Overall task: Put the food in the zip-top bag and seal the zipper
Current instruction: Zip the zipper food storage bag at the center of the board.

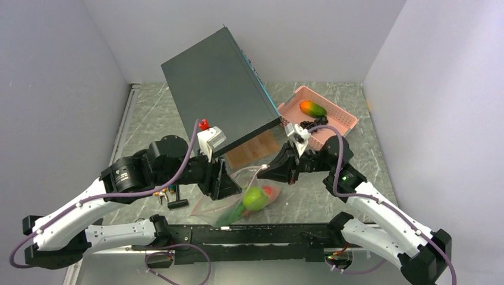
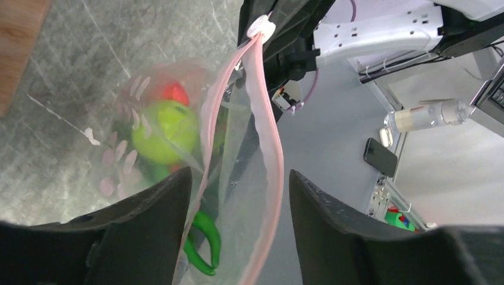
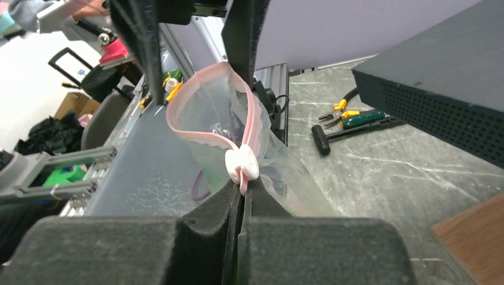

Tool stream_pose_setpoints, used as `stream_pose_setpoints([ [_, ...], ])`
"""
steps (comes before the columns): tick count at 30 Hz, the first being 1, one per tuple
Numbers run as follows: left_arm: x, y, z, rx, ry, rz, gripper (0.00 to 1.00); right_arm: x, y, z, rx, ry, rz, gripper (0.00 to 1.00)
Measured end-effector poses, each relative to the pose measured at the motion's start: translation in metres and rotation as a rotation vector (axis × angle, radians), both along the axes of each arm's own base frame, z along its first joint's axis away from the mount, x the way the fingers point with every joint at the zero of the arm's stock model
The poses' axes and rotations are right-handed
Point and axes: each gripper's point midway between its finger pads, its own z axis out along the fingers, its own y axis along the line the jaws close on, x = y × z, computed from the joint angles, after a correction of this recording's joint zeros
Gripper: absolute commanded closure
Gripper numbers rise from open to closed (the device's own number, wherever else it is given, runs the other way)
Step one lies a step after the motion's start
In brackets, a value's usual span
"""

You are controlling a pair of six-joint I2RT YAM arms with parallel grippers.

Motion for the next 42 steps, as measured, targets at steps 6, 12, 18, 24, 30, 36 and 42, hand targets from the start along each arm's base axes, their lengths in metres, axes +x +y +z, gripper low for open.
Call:
stream_pose_setpoints([
  [6,0.007,-0.009,0.047,-0.037,-0.094,-0.032,0.27,0.009,0.006,0.021,-0.087,0.116,-0.009,1.0],
  [12,0.022,-0.033,0.075,-0.025,-0.215,-0.066,0.32,0.008,0.005,0.002,-0.183,0.247,-0.011,1.0],
  [18,0.025,-0.058,0.063,0.054,-0.315,-0.135,0.32,0.003,0.002,-0.003,-0.209,0.286,-0.01,1.0],
  [24,0.027,-0.072,0.048,0.114,-0.371,-0.198,0.35,0.0,-0.001,-0.004,-0.215,0.291,-0.01,1.0],
  [30,0.03,-0.081,0.036,0.154,-0.365,-0.224,0.4,-0.004,-0.003,-0.002,-0.213,0.288,-0.008,1.0],
  [36,0.029,-0.082,0.03,0.168,-0.347,-0.232,0.44,-0.005,-0.004,-0.001,-0.212,0.28,-0.001,1.0],
  [42,0.03,-0.078,0.021,0.174,-0.317,-0.236,0.51,-0.008,-0.006,0.002,-0.203,0.268,0.004,1.0],
])
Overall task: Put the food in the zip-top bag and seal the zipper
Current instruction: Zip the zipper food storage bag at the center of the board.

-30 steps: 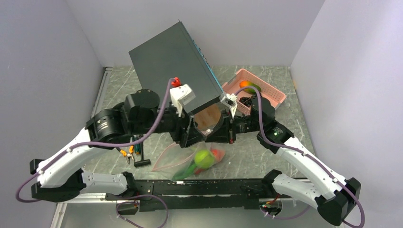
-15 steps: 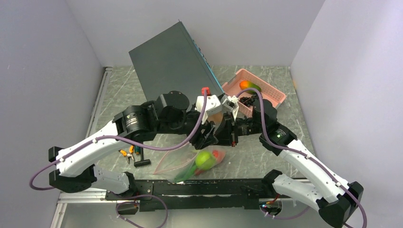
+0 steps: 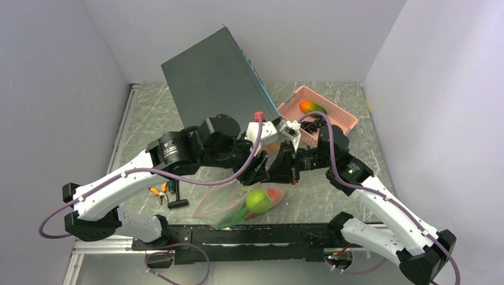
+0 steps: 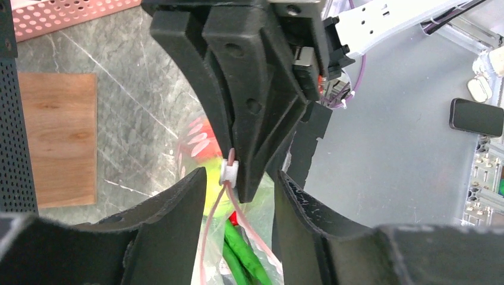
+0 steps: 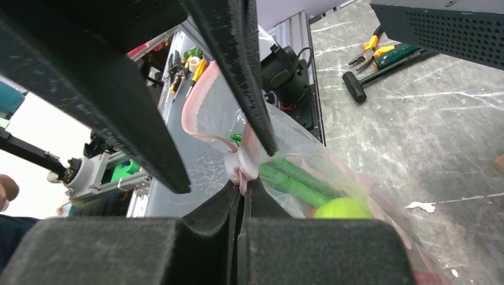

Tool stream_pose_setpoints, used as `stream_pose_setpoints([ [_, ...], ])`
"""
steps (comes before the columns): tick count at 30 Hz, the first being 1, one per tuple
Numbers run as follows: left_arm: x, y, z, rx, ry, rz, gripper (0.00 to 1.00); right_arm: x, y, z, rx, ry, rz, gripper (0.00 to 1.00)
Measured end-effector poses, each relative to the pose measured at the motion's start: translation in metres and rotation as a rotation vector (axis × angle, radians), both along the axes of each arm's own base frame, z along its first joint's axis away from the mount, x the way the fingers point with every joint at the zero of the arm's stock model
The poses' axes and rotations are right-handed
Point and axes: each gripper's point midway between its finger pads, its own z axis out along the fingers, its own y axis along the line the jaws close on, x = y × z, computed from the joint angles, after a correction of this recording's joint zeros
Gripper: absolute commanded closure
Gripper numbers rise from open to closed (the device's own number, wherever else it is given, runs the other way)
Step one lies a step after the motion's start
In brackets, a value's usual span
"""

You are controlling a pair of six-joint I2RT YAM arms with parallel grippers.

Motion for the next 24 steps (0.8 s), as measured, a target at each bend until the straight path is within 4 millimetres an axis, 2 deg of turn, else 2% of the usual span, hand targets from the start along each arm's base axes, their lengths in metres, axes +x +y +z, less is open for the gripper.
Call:
stream_pose_setpoints([
  [6,0.0048,0.0018,-0.0065,0.009,0.028,0.019,0.68,-0.002,-0.0006,0.0008,0.003,-0.003,0.01,1.0],
  [20,0.0031,0.0004,-0.0051,-0.007,0.045,-0.005,0.73,-0.0037,-0.0009,0.0014,0.006,-0.004,0.021,1.0],
  [24,0.0014,-0.0006,-0.0042,-0.012,0.048,-0.018,0.87,-0.0045,-0.001,0.0017,0.007,-0.004,0.026,1.0],
])
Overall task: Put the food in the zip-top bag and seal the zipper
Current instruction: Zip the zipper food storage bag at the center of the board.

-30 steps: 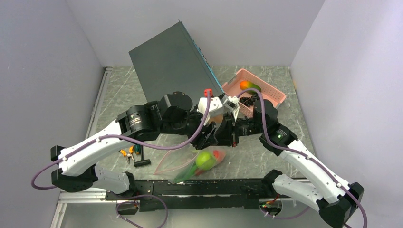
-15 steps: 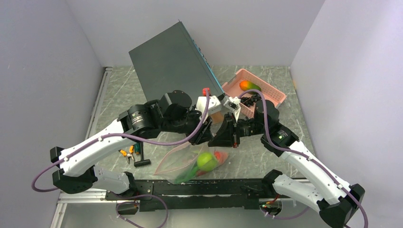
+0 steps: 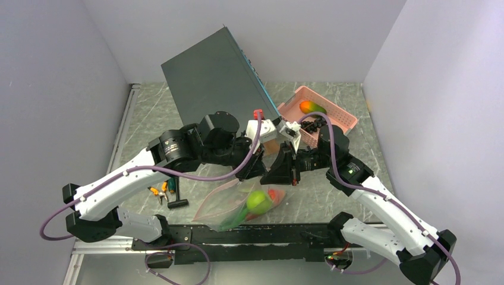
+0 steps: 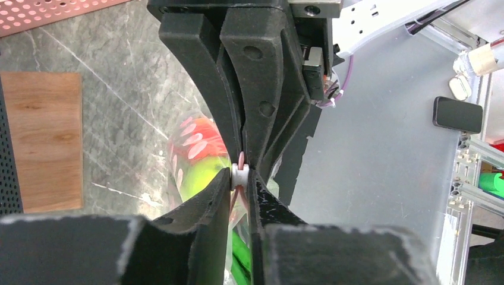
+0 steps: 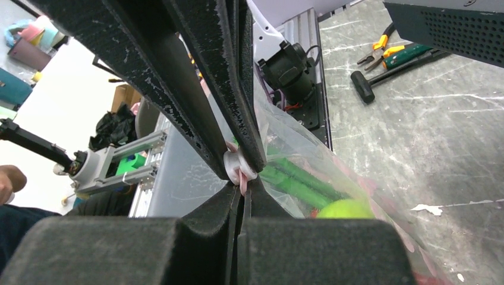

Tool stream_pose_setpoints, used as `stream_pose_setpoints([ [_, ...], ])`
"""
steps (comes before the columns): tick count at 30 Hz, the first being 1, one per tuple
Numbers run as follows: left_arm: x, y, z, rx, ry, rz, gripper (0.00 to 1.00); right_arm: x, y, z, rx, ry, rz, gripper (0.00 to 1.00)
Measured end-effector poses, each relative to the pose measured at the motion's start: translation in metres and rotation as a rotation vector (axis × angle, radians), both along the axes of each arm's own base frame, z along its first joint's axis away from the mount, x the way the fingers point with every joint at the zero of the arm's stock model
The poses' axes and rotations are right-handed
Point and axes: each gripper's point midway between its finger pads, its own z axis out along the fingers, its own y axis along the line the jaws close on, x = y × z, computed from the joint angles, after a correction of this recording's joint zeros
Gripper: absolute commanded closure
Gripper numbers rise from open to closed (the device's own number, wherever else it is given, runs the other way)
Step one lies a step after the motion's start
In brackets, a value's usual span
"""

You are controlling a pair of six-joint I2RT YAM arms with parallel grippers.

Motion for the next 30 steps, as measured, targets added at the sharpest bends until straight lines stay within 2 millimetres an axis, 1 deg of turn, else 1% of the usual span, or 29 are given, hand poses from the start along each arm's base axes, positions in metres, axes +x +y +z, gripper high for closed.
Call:
stream_pose_setpoints([
  [3,-0.001,0.0,0.0,-0.002,0.004,-0.006,1.0,-0.001,0.0,0.0,0.001,0.001,0.004,1.0],
  [7,-0.001,0.0,0.0,-0.004,0.003,-0.007,1.0,0.0,0.0,0.0,0.0,0.01,-0.007,1.0],
  [15,0.004,0.003,-0.005,-0.008,0.016,0.048,1.0,0.008,0.003,-0.004,0.037,0.087,-0.104,1.0],
  [23,0.015,0.006,-0.021,-0.001,0.053,0.084,1.0,0.014,0.001,-0.011,0.135,0.178,-0.205,1.0],
  [27,0.018,0.013,-0.022,-0.048,0.083,0.084,1.0,0.018,-0.003,-0.006,0.162,0.165,-0.256,1.0],
  [30,0.014,0.02,-0.015,-0.085,0.093,0.075,1.0,0.019,-0.005,0.0,0.184,0.147,-0.274,1.0],
])
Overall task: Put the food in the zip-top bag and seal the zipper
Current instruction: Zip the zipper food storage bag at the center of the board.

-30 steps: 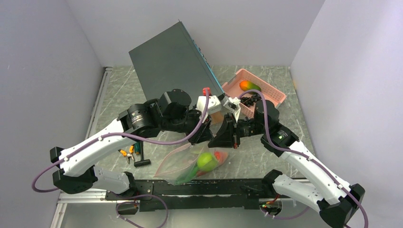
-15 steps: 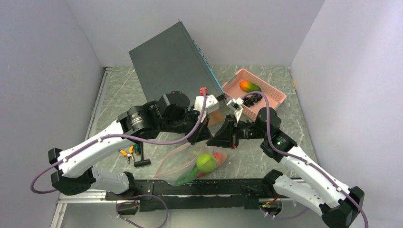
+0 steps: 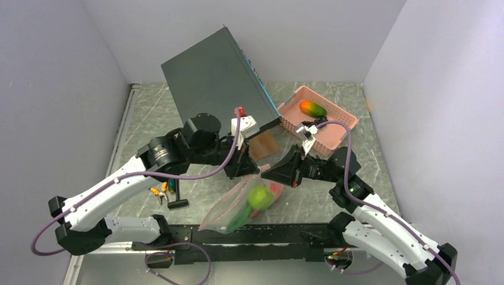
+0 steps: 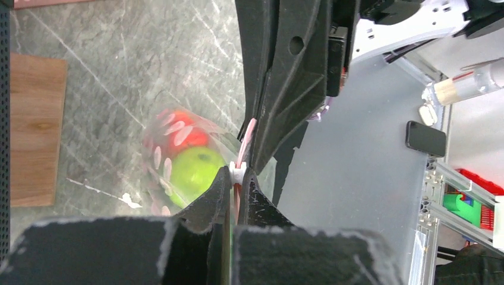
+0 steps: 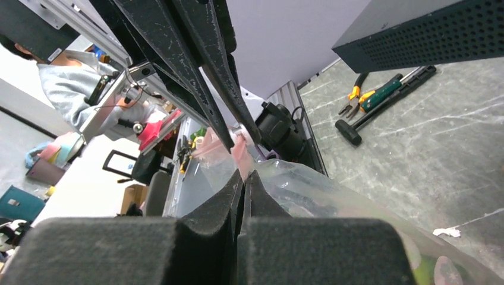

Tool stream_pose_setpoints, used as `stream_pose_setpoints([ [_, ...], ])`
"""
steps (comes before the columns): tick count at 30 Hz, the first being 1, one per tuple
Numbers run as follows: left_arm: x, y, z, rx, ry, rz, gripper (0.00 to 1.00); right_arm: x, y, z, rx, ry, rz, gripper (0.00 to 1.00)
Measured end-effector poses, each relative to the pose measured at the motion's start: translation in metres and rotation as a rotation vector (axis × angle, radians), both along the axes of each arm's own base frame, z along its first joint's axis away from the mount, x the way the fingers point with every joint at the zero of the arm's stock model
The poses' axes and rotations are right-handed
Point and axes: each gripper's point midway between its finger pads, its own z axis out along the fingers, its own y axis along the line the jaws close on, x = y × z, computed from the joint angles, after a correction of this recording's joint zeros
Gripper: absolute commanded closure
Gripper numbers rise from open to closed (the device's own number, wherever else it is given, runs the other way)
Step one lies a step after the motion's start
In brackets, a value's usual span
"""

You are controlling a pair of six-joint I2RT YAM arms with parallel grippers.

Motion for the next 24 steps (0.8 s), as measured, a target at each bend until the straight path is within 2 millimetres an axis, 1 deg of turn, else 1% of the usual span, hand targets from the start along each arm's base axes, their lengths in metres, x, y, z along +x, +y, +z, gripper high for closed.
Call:
stream_pose_setpoints([
  [3,-0.006,0.004,0.006,-0.034,0.002,-0.011,1.0,0.0,-0.001,0.004,0.012,-0.016,-0.007,1.0],
  [8,-0.009,0.008,0.0,-0.042,0.015,-0.013,1.0,-0.001,-0.003,0.005,-0.023,-0.056,-0.018,1.0],
  [9,-0.009,0.008,-0.001,-0.044,0.018,-0.012,1.0,-0.001,-0.004,0.006,-0.032,-0.07,-0.016,0.84],
  [10,-0.01,0.008,-0.001,-0.046,0.02,-0.012,1.0,-0.002,-0.004,0.006,-0.042,-0.09,-0.006,0.72],
  [12,-0.012,0.011,-0.001,-0.04,0.027,-0.013,1.0,-0.005,-0.003,0.007,-0.066,-0.132,0.029,0.55],
  [14,-0.014,0.015,-0.004,-0.026,0.044,-0.01,1.0,-0.004,-0.002,0.011,-0.097,-0.174,0.054,0.46],
  [16,-0.017,0.017,-0.007,-0.017,0.056,-0.013,1.0,-0.004,-0.001,0.015,-0.119,-0.212,0.076,0.44],
  [19,-0.018,0.018,-0.011,-0.008,0.069,-0.015,1.0,-0.006,0.001,0.02,-0.141,-0.267,0.129,0.45],
  [23,-0.02,0.018,-0.013,-0.004,0.076,-0.021,1.0,-0.008,0.006,0.016,-0.162,-0.29,0.199,0.51],
  [24,-0.02,0.018,-0.013,-0.004,0.076,-0.022,1.0,-0.008,0.008,0.012,-0.166,-0.288,0.219,0.54],
])
